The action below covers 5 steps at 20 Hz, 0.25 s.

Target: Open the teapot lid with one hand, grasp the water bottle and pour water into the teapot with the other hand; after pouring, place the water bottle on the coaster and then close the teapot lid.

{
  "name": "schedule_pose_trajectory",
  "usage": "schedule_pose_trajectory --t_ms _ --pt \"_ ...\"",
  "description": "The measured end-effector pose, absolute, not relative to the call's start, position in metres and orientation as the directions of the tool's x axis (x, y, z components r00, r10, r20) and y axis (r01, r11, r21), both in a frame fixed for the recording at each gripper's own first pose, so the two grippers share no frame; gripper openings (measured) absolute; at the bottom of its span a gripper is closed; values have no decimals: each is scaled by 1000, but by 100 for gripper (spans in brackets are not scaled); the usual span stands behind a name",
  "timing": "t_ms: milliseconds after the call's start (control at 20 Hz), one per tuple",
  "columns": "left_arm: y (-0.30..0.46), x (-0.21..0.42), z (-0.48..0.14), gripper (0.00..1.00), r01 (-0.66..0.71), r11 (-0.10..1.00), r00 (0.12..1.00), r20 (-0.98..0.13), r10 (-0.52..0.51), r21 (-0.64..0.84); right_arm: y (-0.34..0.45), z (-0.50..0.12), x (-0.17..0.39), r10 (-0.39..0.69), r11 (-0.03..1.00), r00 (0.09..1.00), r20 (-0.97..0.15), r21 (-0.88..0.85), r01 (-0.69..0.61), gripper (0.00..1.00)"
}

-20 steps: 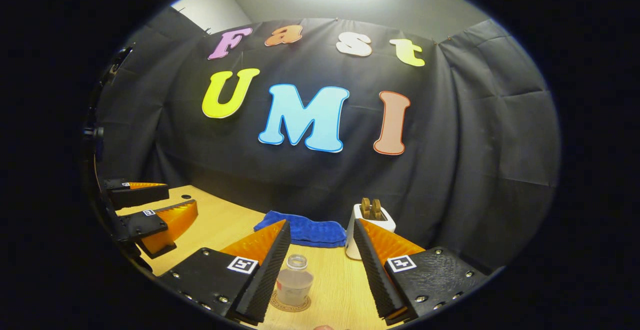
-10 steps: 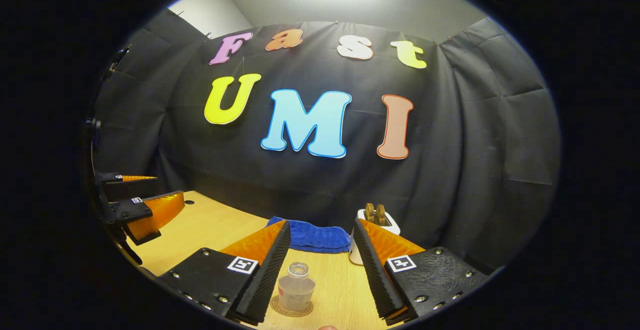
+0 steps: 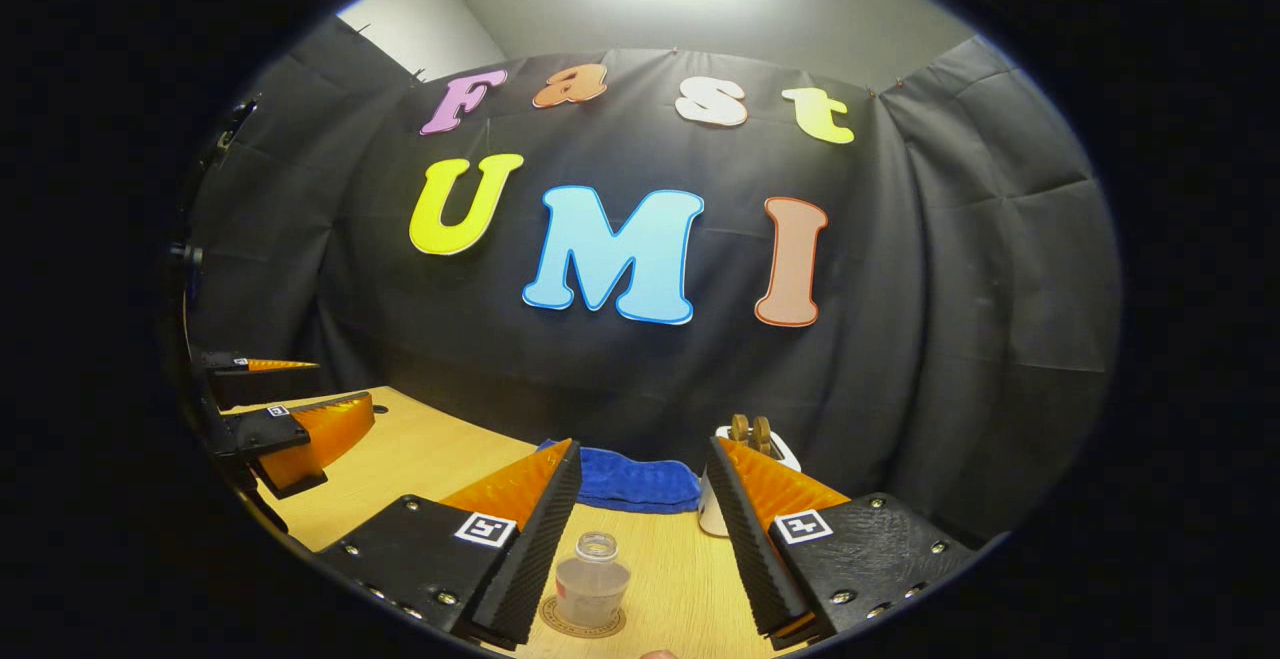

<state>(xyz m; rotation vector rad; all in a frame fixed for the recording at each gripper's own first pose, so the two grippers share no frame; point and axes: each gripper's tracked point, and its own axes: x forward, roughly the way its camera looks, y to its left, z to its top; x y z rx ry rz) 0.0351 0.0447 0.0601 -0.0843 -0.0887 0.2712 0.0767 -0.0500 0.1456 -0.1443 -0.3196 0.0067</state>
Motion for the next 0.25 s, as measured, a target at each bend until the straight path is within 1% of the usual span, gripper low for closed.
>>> schedule_pose_trajectory --t_ms 250 --pt "47 36 58 94 -268 958 958 77 277 -106 -51 146 77 21 991 950 311 -134 22 79"
